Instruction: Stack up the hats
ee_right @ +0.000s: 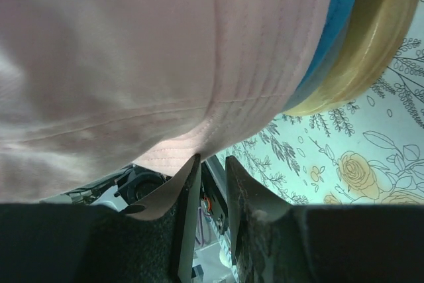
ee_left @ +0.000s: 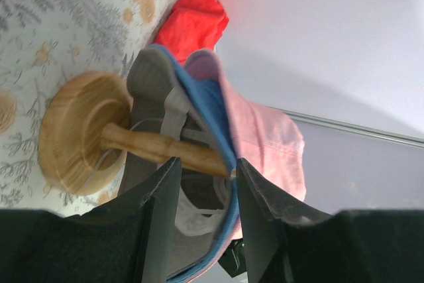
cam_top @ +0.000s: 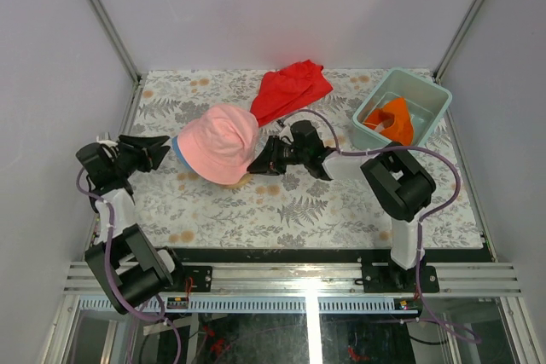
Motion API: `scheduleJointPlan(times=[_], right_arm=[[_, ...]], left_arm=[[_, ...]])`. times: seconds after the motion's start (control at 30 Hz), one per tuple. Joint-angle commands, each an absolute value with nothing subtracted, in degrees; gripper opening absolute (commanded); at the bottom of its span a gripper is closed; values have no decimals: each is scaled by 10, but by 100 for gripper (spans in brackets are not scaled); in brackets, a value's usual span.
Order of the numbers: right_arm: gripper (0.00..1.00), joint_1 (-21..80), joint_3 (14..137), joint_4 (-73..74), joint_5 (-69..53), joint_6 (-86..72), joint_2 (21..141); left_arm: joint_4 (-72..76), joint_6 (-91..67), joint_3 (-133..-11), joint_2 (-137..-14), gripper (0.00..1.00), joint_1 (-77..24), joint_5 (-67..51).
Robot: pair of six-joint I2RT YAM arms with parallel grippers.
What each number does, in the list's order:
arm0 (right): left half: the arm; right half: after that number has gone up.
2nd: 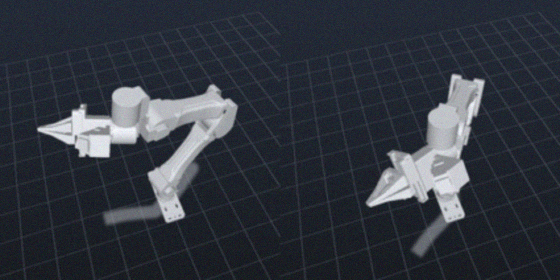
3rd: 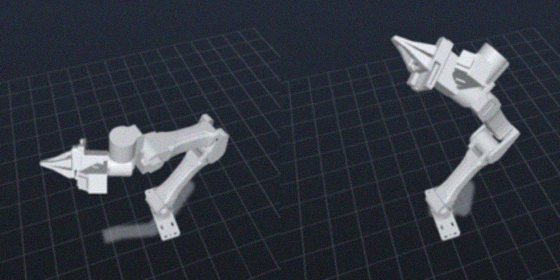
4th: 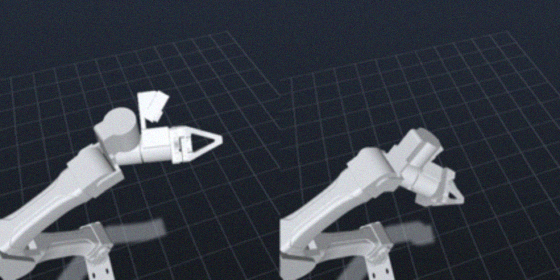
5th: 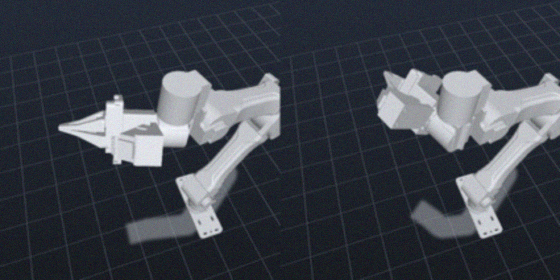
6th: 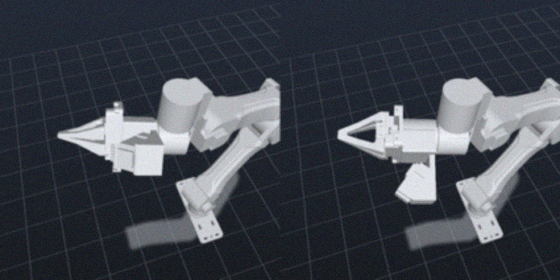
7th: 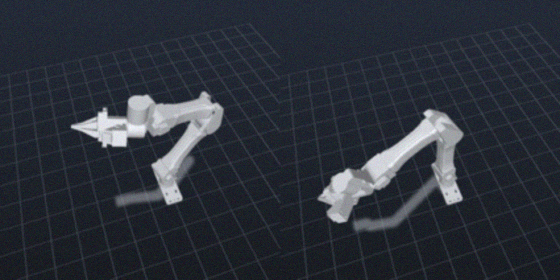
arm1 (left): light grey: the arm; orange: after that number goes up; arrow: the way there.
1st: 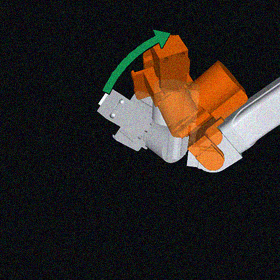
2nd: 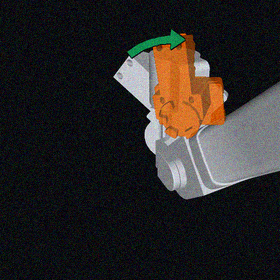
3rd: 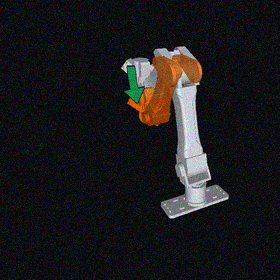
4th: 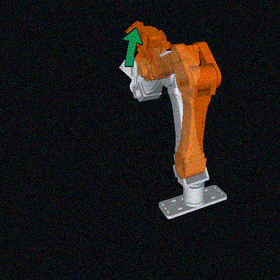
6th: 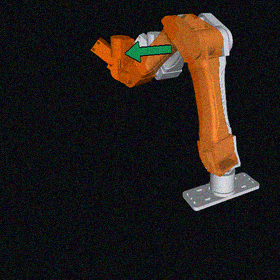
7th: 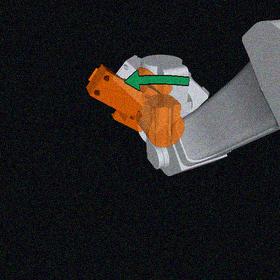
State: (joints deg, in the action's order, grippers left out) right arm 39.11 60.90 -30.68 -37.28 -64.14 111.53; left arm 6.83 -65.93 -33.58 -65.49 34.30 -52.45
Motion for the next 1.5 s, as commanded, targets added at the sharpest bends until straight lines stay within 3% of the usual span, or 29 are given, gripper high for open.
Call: scheduleJointPlan(times=[0.0,0.13,0.27,0.43,0.57,0.63,0.8,1.13,1.47], right_arm=[[28,395,627,-351,-360,-651,1120],[28,395,633,-369,-362,-666,1134],[28,395,647,-376,-366,-672,1147],[28,395,661,-373,-368,-671,1159],[28,395,670,-372,-371,-670,1171],[28,395,671,-371,-372,-669,1176],[28,395,671,-376,-370,-672,1190],[28,395,693,-372,-374,-676,1202],[28,395,695,-377,-378,-682,1216]], left_arm=[[90,-658,-355,-645,39,348,-512],[24,-618,-362,-638,39,350,-494],[49,-643,-338,-626,39,361,-502],[166,-743,-308,-613,39,375,-538],[341,-874,-287,-621,39,369,-550],[348,-872,-313,-626,40,352,-555],[163,-730,-402,-625,44,318,-563],[0,-606,-402,-617,44,314,-559],[-48,-566,-381,-600,45,311,-553]])
